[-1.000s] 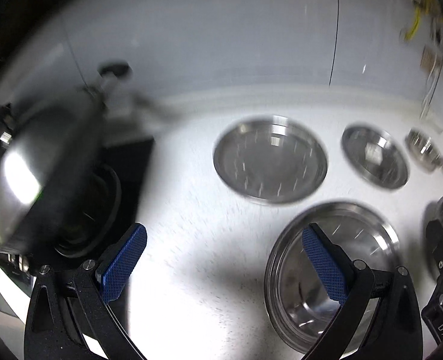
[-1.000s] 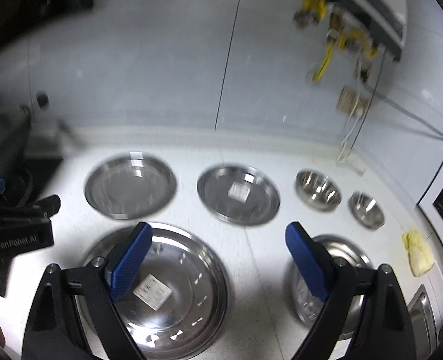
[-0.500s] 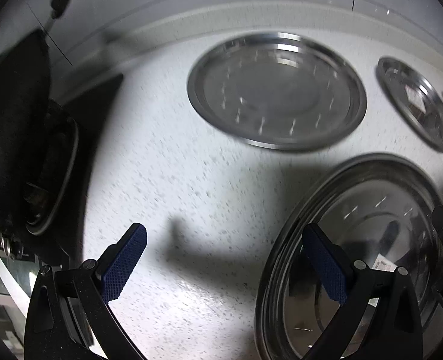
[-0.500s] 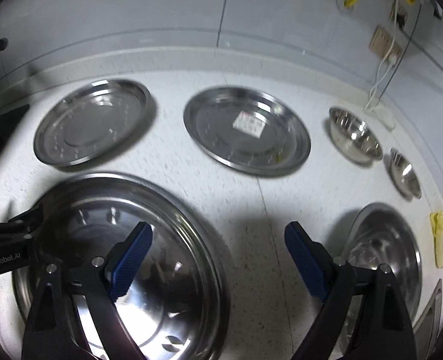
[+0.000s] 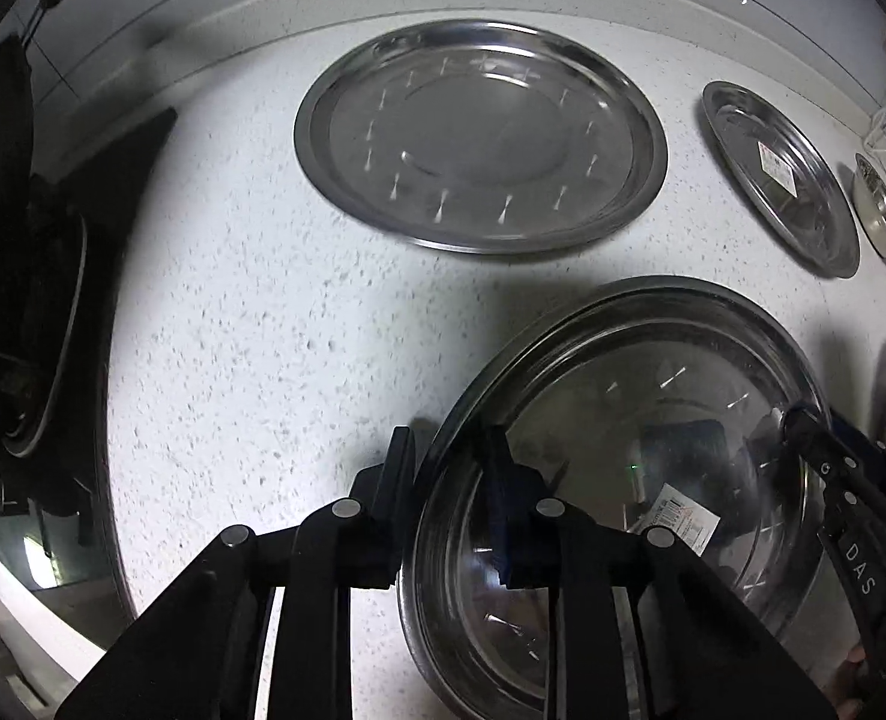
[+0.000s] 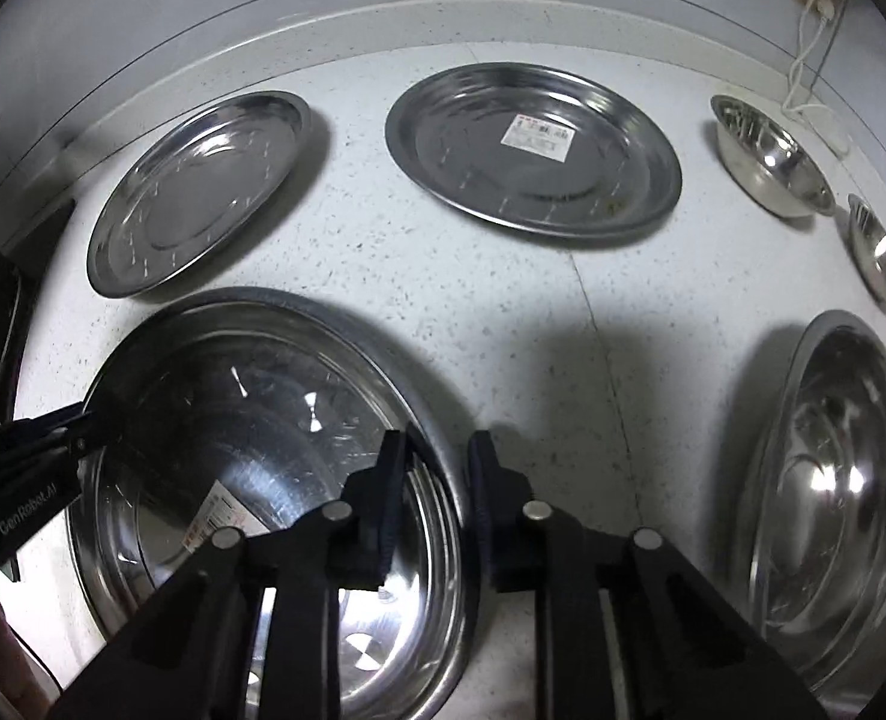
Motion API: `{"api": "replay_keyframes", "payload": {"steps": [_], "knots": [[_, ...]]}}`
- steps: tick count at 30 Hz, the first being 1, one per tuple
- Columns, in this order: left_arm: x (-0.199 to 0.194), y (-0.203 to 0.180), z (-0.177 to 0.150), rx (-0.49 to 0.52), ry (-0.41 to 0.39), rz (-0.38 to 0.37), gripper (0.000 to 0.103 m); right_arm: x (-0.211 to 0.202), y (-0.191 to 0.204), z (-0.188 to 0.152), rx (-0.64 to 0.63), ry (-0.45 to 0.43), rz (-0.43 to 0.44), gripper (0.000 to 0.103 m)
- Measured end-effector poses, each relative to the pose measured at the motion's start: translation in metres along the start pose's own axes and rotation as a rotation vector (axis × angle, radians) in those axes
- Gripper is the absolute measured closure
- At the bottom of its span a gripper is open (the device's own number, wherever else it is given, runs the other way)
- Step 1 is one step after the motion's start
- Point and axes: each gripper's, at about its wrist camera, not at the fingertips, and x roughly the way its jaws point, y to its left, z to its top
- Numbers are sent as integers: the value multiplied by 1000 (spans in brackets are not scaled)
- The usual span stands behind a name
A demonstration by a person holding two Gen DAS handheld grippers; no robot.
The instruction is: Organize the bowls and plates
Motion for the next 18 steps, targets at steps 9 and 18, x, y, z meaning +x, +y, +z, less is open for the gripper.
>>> {"api": "replay_keyframes", "payload": {"steps": [9, 18], "knots": [[-24, 34, -14, -32, -19, -7, 87, -31, 28, -2, -55, -38, 23, 84], [-76, 101, -40, -111, -60, 65, 87, -60, 94, -1, -151, -48, 132, 85]]}}
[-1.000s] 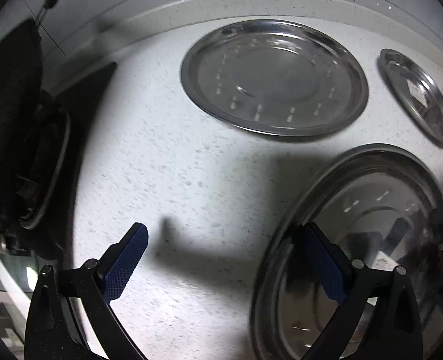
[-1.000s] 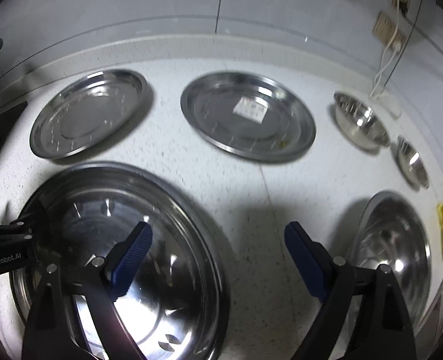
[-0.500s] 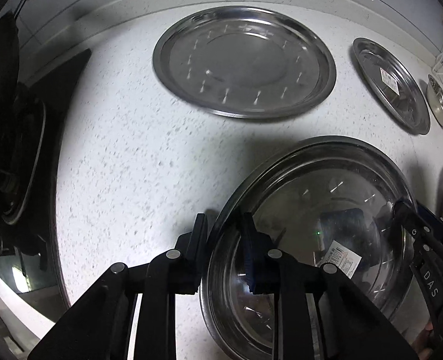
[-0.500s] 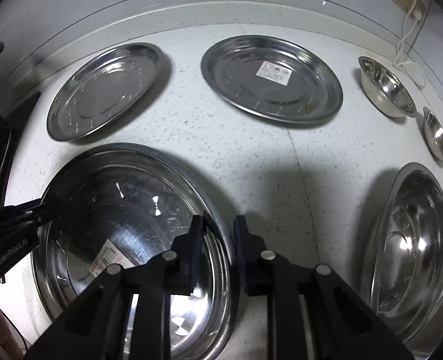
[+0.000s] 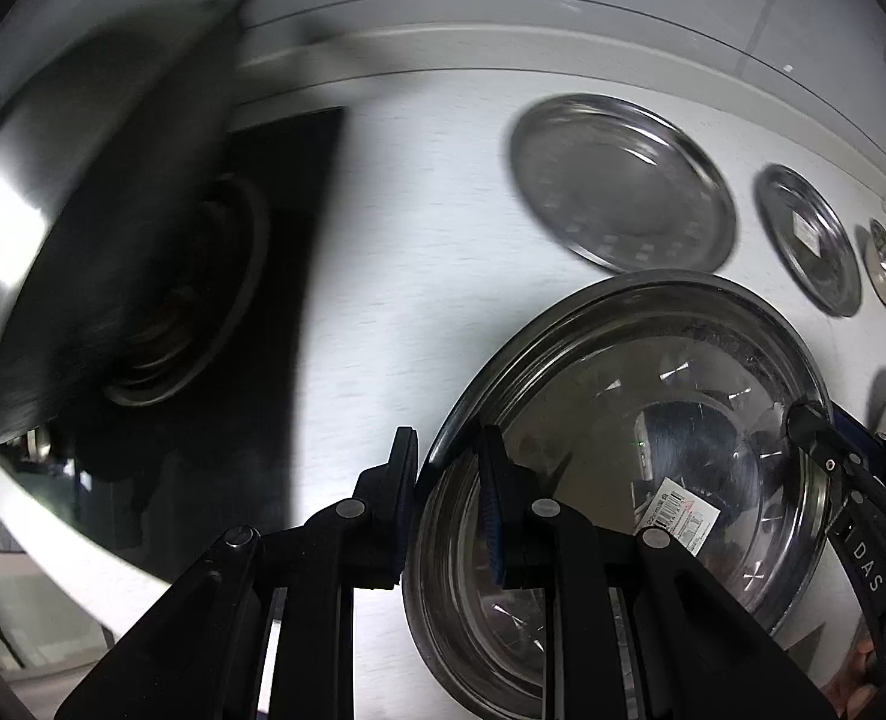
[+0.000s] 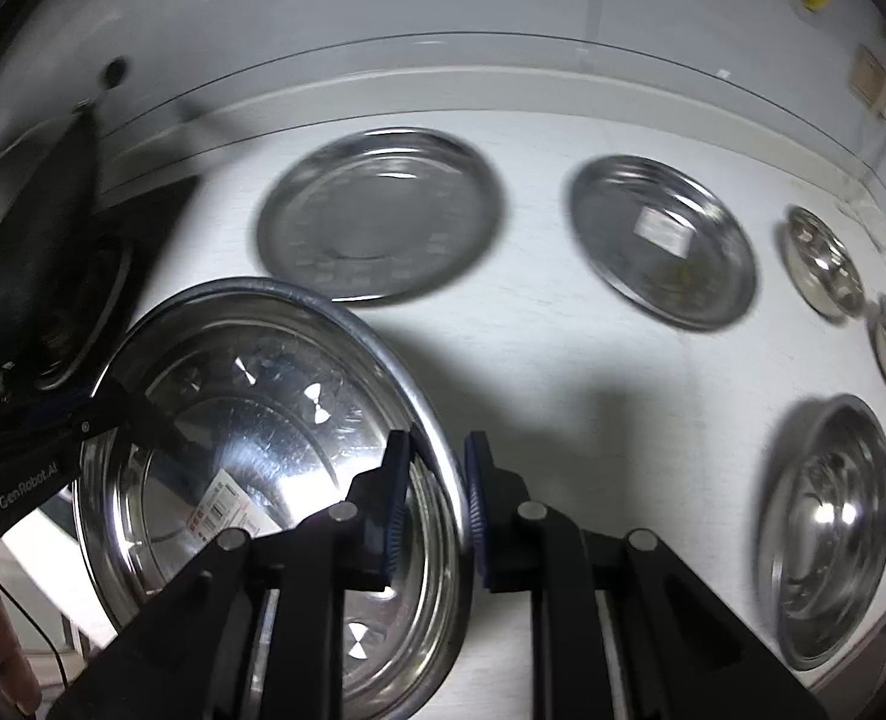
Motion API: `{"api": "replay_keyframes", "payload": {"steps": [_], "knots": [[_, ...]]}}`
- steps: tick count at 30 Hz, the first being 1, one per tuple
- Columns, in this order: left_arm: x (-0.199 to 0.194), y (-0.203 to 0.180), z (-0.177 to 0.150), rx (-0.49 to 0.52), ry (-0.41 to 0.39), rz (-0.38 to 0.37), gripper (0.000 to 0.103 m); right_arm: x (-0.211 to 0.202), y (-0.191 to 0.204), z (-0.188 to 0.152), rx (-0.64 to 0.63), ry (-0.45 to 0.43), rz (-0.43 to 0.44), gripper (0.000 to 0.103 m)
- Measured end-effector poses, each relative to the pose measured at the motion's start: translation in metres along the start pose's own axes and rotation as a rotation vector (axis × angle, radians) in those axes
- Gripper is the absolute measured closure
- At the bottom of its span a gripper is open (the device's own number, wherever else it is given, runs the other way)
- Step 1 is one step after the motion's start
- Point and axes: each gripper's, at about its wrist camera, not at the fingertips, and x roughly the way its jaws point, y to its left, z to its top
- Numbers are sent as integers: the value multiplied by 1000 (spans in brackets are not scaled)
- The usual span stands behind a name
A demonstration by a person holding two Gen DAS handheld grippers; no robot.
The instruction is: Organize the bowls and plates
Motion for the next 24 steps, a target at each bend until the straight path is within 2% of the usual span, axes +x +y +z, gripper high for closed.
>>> {"api": "replay_keyframes", "payload": {"steps": [5, 10, 16, 24], "knots": [[2, 34, -11, -40, 5, 36, 86, 11, 38, -4, -57, 20, 33, 86], [23, 47, -20, -53, 33, 45, 86, 28, 53, -8, -83, 47, 32, 86], [46, 45, -29, -43, 70, 58, 88, 48, 55, -16, -98, 80, 20, 87], [54, 31, -19, -10, 57, 64, 88, 58, 47, -27, -57, 100, 34, 84]]}}
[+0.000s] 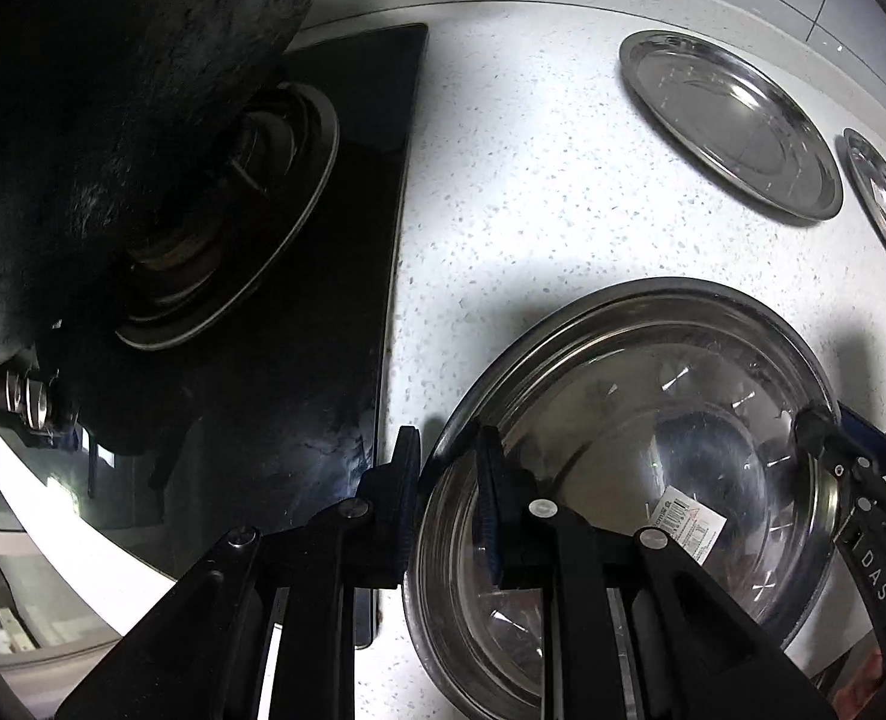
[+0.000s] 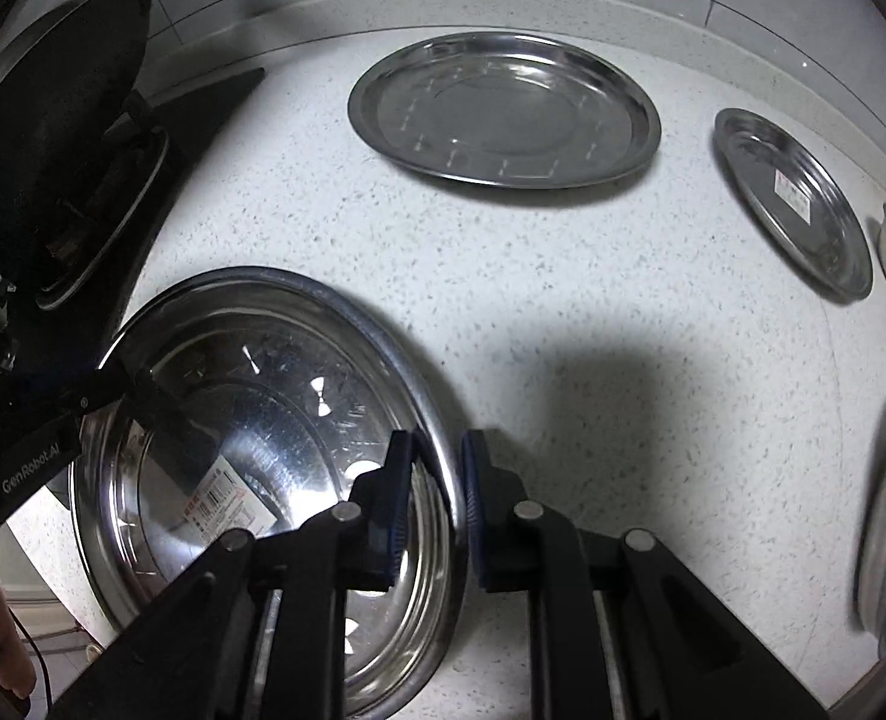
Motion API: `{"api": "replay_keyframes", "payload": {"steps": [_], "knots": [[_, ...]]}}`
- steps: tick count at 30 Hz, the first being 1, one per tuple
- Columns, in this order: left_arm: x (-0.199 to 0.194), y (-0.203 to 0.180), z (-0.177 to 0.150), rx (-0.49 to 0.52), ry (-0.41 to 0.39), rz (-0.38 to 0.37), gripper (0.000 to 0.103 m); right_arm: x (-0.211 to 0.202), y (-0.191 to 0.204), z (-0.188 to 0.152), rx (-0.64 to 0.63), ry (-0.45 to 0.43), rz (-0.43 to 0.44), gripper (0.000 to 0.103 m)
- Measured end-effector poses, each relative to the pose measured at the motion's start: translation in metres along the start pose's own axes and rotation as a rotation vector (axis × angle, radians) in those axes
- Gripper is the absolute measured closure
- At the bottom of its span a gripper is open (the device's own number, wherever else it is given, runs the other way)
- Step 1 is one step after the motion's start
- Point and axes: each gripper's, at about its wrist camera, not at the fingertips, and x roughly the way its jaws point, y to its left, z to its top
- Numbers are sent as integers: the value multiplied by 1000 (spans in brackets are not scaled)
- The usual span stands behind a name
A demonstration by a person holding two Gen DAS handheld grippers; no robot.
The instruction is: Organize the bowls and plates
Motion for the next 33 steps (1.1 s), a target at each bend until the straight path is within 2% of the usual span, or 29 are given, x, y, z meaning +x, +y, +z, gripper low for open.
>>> {"api": "replay_keyframes", "payload": {"steps": [6, 10, 13, 19, 21, 22, 25, 26, 27, 29, 33], "knots": [[-9, 5, 6, -13, -11, -25, 88, -5, -16, 0, 74, 10, 30, 81], [-37, 7, 4, -10, -81, 0, 87, -23, -27, 0, 108, -7, 43, 80], [-63, 6, 12, -7, -129, -38, 86, -45, -36, 2, 130, -34, 62, 80], [-94, -16, 67, 31, -179, -159, 70, -91, -63, 54, 174, -153, 37, 80], [-99, -27, 89, 33, -195, -178, 65, -100, -75, 72, 190, -179, 30, 77], [-101, -31, 98, 28, -201, -193, 60, -103, -83, 83, 201, -190, 32, 71], [-99, -40, 126, 6, -217, -210, 41, -95, -99, 108, 226, -190, 51, 69], [-95, -46, 137, -6, -219, -206, 38, -88, -106, 116, 237, -180, 62, 67], [-91, -47, 140, -16, -213, -204, 37, -80, -109, 123, 243, -171, 68, 65], [-77, -56, 155, -34, -183, -198, 37, -61, -117, 137, 260, -145, 80, 52], [-42, -65, 177, -67, -106, -175, 36, -19, -136, 161, 263, -84, 93, 47]]}}
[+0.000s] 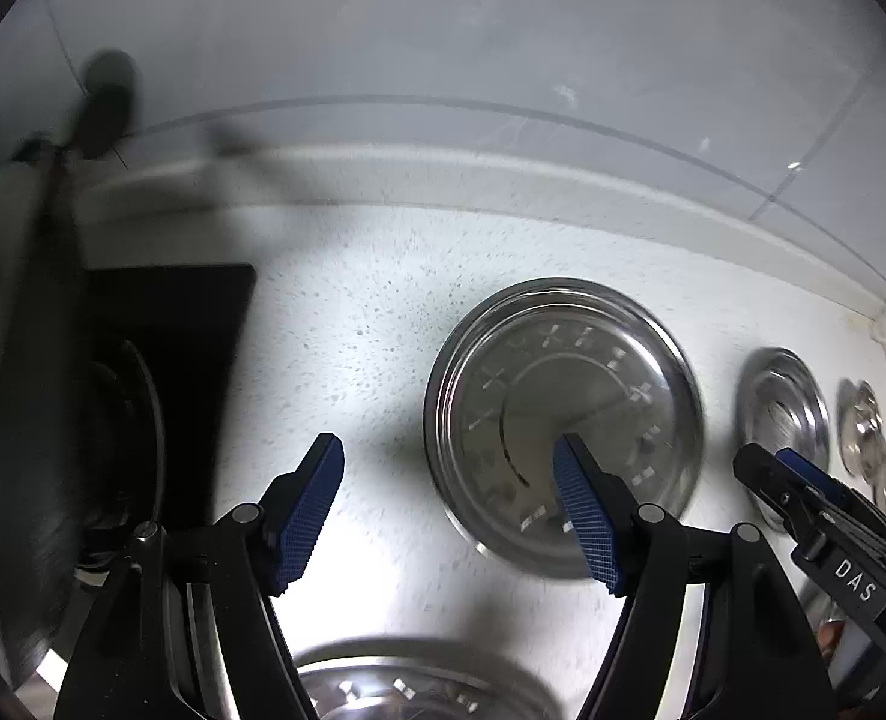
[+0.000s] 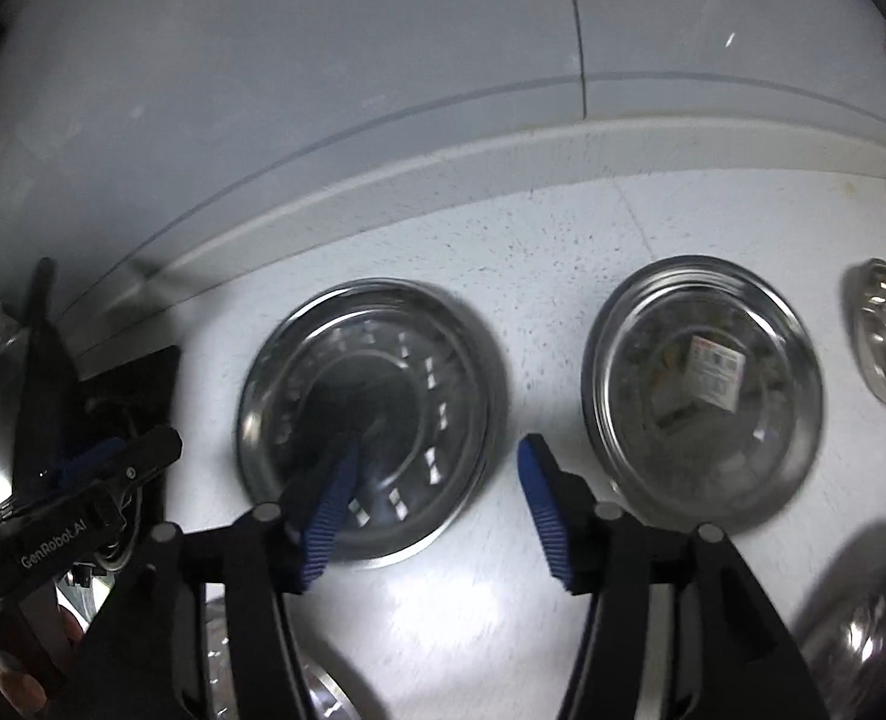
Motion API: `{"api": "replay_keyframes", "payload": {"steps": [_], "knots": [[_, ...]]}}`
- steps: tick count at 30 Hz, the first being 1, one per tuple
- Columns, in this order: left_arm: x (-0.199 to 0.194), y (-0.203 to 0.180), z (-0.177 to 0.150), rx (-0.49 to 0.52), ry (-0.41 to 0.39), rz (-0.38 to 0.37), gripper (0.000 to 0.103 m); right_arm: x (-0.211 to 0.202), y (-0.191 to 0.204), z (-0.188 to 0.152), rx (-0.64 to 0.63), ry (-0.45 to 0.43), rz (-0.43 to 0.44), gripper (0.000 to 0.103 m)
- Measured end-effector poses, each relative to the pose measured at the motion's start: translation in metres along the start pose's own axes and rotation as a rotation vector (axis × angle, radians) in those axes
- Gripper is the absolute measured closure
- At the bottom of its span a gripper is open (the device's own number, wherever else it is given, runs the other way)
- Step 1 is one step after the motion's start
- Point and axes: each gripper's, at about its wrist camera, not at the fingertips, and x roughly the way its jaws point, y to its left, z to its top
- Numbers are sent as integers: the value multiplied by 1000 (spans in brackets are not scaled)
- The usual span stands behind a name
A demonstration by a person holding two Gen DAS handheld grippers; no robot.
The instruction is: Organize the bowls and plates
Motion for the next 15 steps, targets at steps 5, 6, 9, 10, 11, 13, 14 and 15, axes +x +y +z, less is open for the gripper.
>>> {"api": "replay_keyframes", "payload": {"steps": [5, 6, 9, 10, 11, 13, 14, 15], "knots": [[40, -5, 14, -46, 71, 40, 36, 40, -15, 14, 25, 44, -41, 45], [42, -7, 10, -50, 75, 42, 36, 44, -17, 16, 28, 50, -43, 45], [53, -13, 12, -55, 92, 63, 36, 59, -22, 22, 37, 70, -34, 45], [56, -14, 14, -56, 97, 65, 36, 64, -23, 24, 39, 77, -30, 45], [58, -16, 15, -60, 101, 69, 36, 68, -24, 25, 44, 84, -25, 45], [63, -17, 15, -63, 106, 73, 36, 74, -27, 28, 50, 94, -20, 45], [64, -19, 16, -63, 107, 72, 36, 75, -27, 30, 52, 96, -13, 45], [65, -20, 17, -61, 107, 75, 36, 77, -27, 30, 51, 100, -15, 44]]}}
